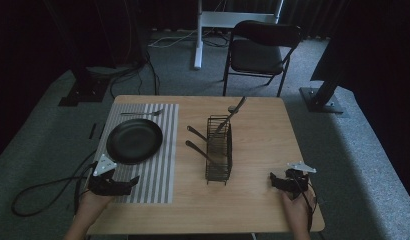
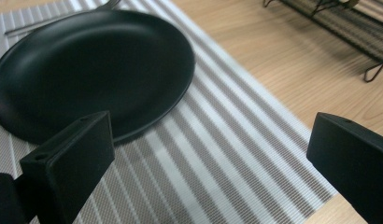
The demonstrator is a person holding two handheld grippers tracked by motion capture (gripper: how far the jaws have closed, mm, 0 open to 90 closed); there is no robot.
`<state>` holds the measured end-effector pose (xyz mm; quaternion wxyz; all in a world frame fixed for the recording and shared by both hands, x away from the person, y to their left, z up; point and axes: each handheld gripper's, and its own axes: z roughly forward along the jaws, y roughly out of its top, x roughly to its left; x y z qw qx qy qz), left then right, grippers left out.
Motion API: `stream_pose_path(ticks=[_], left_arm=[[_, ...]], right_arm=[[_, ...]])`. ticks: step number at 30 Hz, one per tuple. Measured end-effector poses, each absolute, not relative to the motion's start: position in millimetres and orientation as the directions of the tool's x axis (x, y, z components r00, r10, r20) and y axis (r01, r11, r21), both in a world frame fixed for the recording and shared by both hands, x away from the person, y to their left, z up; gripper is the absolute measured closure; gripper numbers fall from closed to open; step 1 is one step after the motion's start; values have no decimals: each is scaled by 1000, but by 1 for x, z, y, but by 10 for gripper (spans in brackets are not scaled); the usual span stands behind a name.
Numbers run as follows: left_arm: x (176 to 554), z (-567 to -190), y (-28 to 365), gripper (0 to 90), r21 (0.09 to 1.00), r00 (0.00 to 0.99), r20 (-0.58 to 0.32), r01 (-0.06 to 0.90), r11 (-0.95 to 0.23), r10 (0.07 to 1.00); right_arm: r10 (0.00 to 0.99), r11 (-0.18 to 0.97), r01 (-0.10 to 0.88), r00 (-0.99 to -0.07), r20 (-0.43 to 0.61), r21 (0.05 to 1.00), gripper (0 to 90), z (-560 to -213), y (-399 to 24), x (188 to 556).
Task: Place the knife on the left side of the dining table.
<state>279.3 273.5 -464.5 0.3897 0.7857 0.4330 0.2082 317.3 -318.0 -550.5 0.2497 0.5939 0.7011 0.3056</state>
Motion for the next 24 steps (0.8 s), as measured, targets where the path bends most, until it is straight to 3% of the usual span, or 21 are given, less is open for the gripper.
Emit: stream_pose_path(ticks=[24], left_arm=[[299,-431,223,12,825,662,22,411,-387,749]], right_arm=[[985,109,680,-171,12,725,127,-551,-318,317]])
